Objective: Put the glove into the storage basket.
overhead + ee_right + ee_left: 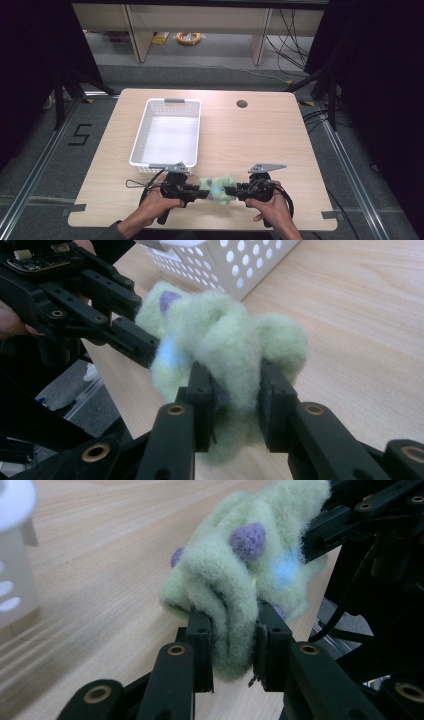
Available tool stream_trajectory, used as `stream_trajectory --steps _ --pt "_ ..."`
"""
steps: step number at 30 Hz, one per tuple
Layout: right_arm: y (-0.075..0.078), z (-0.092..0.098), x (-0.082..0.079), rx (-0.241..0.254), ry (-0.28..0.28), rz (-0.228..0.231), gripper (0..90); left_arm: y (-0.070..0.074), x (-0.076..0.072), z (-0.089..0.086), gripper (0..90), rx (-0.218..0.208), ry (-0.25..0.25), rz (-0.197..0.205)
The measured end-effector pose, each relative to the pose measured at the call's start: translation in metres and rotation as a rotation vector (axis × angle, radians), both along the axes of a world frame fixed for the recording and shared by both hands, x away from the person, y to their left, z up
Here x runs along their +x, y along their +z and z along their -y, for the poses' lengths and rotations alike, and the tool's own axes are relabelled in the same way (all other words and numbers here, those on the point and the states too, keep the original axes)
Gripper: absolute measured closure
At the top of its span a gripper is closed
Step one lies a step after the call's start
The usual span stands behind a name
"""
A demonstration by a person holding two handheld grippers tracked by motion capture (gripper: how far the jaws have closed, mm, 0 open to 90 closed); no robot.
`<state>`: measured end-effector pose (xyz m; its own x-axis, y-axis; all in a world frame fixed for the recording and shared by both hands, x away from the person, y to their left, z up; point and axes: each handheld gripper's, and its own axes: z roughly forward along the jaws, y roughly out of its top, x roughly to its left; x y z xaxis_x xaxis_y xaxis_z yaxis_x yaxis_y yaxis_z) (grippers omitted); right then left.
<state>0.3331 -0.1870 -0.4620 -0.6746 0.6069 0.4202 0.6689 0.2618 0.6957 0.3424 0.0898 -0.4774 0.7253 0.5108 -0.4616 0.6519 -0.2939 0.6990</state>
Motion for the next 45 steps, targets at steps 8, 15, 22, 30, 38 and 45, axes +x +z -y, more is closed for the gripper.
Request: stream_trajectory --steps 8,15,22,30,38,45 --pt "0.015 -0.006 0.006 -0.003 0.004 0.011 71.6 0.014 0.006 -0.007 72.7 0.000 -0.002 0.021" --pt "0.030 -0.012 0.011 -0.001 0.024 0.050 71.5 0.030 0.011 -0.014 72.6 0.006 0.005 0.030" --pt "0.043 -0.019 0.014 -0.001 0.025 0.046 71.5 0.043 0.015 -0.020 72.5 0.009 0.009 0.039" --pt "0.059 -0.029 0.022 -0.016 0.025 0.053 71.5 0.056 0.022 -0.029 72.3 0.008 0.013 0.047" --pt "0.073 -0.041 0.035 -0.010 0.047 0.068 71.5 0.070 0.028 -0.039 72.3 0.015 0.036 0.052" --pt "0.082 -0.053 0.047 -0.016 0.058 0.090 71.5 0.082 0.037 -0.053 72.2 0.030 0.055 0.052"
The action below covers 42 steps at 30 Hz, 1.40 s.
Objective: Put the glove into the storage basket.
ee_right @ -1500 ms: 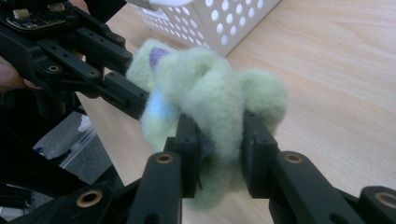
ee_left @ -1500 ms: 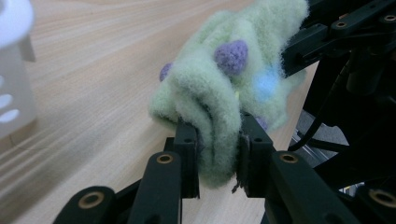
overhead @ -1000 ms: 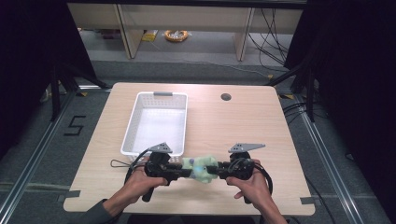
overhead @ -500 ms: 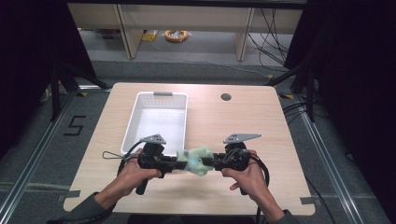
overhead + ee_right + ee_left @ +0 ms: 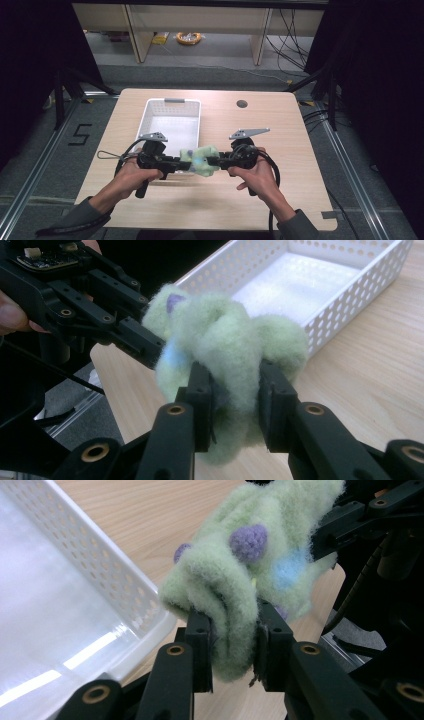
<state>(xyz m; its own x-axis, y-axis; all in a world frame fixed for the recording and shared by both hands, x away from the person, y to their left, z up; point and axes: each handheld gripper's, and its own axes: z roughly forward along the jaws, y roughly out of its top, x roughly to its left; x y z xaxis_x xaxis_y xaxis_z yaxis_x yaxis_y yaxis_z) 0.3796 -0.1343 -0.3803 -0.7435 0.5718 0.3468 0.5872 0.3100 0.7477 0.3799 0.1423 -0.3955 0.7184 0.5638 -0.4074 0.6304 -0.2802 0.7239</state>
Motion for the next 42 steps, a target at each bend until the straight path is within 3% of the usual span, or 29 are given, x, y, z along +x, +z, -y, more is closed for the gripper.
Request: stream_trajectory --steps 1,5,8,16,22,29,33,36,42 --pt "0.001 -0.003 0.000 0.005 -0.009 -0.027 71.5 0.001 0.002 -0.002 72.2 -0.001 -0.004 -0.002" --pt "0.002 -0.008 0.009 0.002 0.008 -0.008 71.5 0.002 0.007 -0.007 72.2 0.007 0.009 0.001" --pt "0.004 -0.015 0.014 0.001 -0.009 -0.031 71.5 0.003 0.013 -0.012 72.2 0.007 0.026 -0.002" --pt "0.006 -0.033 0.034 -0.011 0.008 -0.013 71.5 0.006 0.026 -0.029 72.1 0.016 0.060 -0.004" --pt "0.004 -0.050 0.047 -0.011 0.011 -0.036 71.4 0.004 0.035 -0.044 72.0 0.020 0.086 -0.013" --pt "-0.001 -0.071 0.065 -0.032 0.023 -0.040 71.4 -0.004 0.048 -0.063 72.0 0.021 0.117 -0.052" --pt "-0.006 -0.084 0.073 -0.047 0.021 -0.066 71.4 -0.011 0.055 -0.071 71.9 0.024 0.141 -0.073" --pt "-0.012 -0.092 0.080 -0.060 0.021 -0.067 71.4 -0.017 0.059 -0.077 71.9 0.023 0.158 -0.086" --pt "-0.030 -0.107 0.094 -0.081 0.007 -0.115 71.4 -0.030 0.066 -0.086 71.6 0.035 0.170 -0.121"
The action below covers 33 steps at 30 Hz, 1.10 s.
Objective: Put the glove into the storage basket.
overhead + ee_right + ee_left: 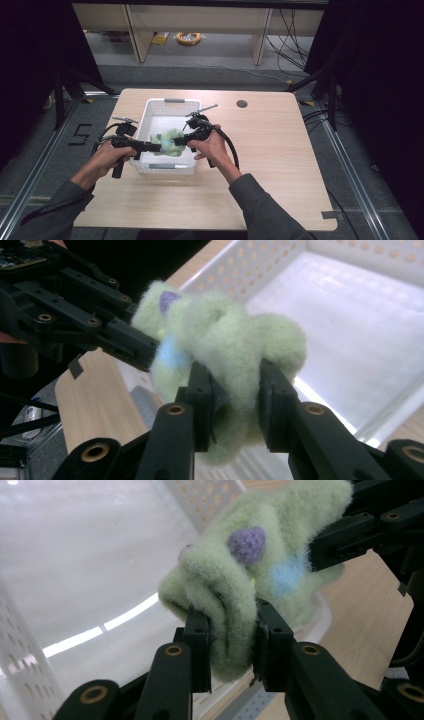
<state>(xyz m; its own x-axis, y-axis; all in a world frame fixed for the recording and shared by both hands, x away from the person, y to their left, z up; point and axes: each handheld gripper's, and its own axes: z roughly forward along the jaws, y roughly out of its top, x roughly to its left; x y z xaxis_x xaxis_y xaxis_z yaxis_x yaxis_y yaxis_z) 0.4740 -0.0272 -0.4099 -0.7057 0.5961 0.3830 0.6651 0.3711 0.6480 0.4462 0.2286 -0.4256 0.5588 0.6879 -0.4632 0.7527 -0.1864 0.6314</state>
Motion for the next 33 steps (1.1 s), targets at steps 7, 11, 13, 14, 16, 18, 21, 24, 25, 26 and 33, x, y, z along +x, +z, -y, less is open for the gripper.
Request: stream_trajectory --steps 7,11,13,14,16,18,21,24,25,26,33 --pt "-0.015 -0.012 0.012 -0.041 -0.026 -0.047 71.4 -0.014 0.011 -0.005 71.3 0.024 0.018 -0.046" --pt "-0.023 -0.019 0.018 -0.067 -0.035 -0.064 71.4 -0.020 0.014 -0.007 71.1 0.047 0.037 -0.062" --pt "-0.026 -0.022 0.019 -0.082 -0.038 -0.074 71.4 -0.023 0.016 -0.007 71.0 0.067 0.034 -0.067" --pt "-0.028 -0.024 0.020 -0.086 -0.034 -0.073 71.3 -0.025 0.017 -0.007 70.9 0.068 0.031 -0.070" --pt "-0.030 -0.026 0.021 -0.101 -0.040 -0.084 71.3 -0.026 0.018 -0.006 70.6 0.078 0.036 -0.071" --pt "-0.034 -0.028 0.022 -0.124 -0.047 -0.092 71.2 -0.028 0.019 -0.005 70.6 0.094 0.025 -0.071" --pt "-0.035 -0.029 0.022 -0.139 -0.045 -0.106 71.1 -0.029 0.019 -0.002 70.2 0.111 0.019 -0.079" --pt "-0.037 -0.030 0.023 -0.156 -0.038 -0.102 70.9 -0.031 0.020 0.000 69.8 0.132 0.004 -0.084" --pt "-0.038 -0.031 0.023 -0.164 -0.044 -0.106 70.8 -0.032 0.021 0.001 69.6 0.140 0.000 -0.086" --pt "-0.040 -0.032 0.023 -0.181 -0.038 -0.103 70.5 -0.033 0.022 0.000 69.2 0.143 -0.019 -0.091" --pt "-0.042 -0.036 0.024 -0.219 -0.037 -0.104 70.1 -0.036 0.023 0.003 66.3 0.182 -0.021 -0.097"
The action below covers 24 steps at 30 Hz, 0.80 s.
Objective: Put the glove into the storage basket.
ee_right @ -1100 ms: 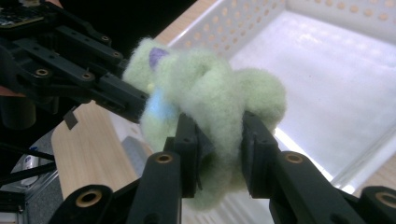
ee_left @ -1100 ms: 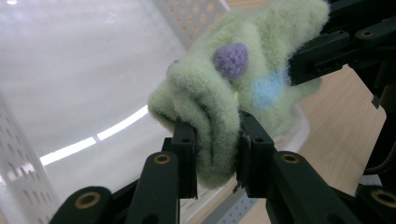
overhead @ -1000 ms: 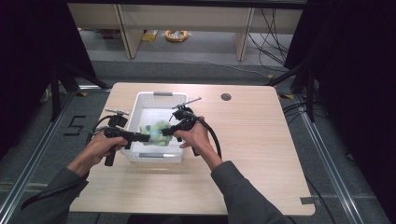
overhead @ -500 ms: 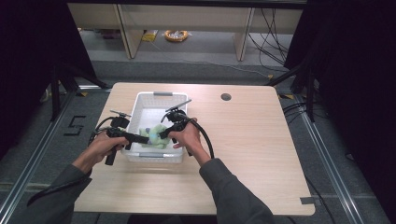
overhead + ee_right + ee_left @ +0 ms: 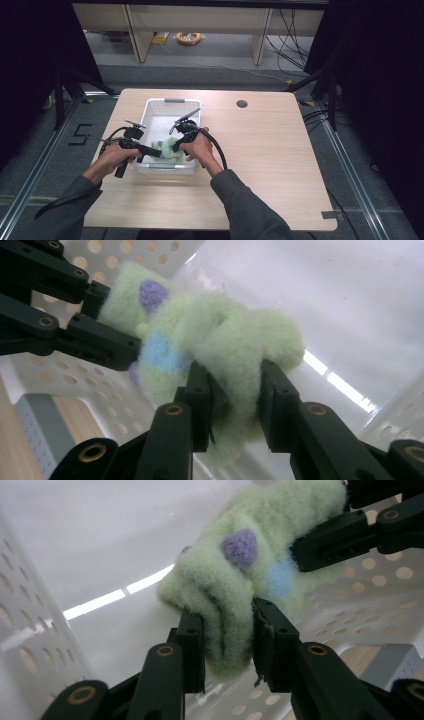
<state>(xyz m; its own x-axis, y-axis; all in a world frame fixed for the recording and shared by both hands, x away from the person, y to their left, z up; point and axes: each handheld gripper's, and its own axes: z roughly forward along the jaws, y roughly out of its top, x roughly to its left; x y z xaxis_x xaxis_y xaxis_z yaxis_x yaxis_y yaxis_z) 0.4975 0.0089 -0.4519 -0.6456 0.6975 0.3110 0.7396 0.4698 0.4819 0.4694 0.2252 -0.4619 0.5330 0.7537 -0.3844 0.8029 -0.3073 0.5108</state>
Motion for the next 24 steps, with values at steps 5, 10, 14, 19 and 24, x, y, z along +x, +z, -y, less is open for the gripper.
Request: stream_trajectory --steps 5,10,14,19,24 --pt "-0.003 -0.004 0.003 -0.036 0.025 0.013 69.6 0.003 0.002 0.002 59.5 0.036 -0.025 0.005" --pt "-0.006 -0.007 0.004 -0.055 0.013 0.011 69.3 0.006 0.002 0.006 49.9 0.058 -0.016 0.012" --pt "-0.006 -0.008 0.005 -0.077 0.023 0.015 67.8 0.011 0.000 0.008 45.6 0.052 0.008 0.008" --pt "-0.004 -0.009 0.004 -0.091 0.021 0.016 66.2 0.019 -0.002 0.008 42.1 0.041 0.041 0.029" --pt "-0.003 -0.011 0.004 -0.104 0.025 0.029 61.5 0.026 -0.005 0.007 41.2 0.019 0.066 0.052"
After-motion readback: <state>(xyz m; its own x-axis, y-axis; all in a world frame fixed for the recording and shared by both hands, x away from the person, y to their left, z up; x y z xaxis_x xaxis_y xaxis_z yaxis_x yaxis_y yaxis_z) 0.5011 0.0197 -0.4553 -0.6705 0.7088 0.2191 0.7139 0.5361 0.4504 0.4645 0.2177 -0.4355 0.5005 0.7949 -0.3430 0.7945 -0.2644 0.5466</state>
